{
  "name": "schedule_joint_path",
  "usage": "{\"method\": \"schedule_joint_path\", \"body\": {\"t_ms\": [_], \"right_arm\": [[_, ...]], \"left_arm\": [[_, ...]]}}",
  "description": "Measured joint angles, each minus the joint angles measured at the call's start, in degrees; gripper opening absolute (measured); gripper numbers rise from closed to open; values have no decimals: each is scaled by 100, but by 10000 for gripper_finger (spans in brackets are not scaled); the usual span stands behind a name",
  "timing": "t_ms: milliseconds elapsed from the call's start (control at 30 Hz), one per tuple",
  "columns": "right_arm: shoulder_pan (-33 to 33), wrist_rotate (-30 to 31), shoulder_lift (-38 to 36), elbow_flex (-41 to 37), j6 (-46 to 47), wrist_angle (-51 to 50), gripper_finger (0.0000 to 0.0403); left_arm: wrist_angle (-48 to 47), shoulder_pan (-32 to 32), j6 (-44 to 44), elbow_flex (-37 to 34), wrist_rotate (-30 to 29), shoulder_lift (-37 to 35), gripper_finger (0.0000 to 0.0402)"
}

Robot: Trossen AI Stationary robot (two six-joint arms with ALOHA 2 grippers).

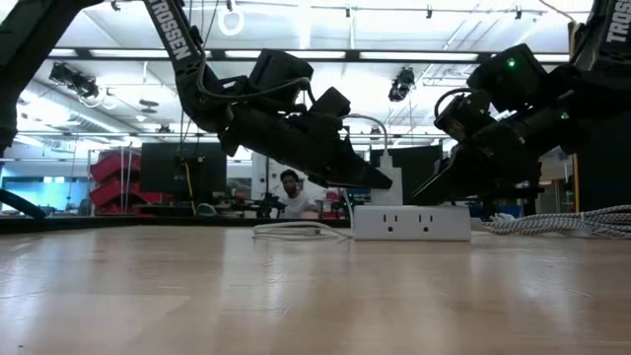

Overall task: Insert USB
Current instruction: Remove the white charger adapter from the white outlet extension

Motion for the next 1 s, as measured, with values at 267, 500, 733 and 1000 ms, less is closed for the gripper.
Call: {"method": "schedule_joint_path", "body": {"t_ms": [267, 500, 733, 1000], "right_arm": [[1, 46, -17, 8, 2, -122, 116], [2, 97, -19, 17, 2, -123, 109], [7, 101, -2, 15, 15, -161, 107], [-4, 95, -6, 8, 148, -197, 102]], "left_arm": [[299, 0, -50, -22, 12, -12, 73], [320, 2, -52, -24, -16, -178, 73], [-11, 0, -58, -2, -8, -210, 73], [201, 7, -146, -4, 4, -221, 73]]}}
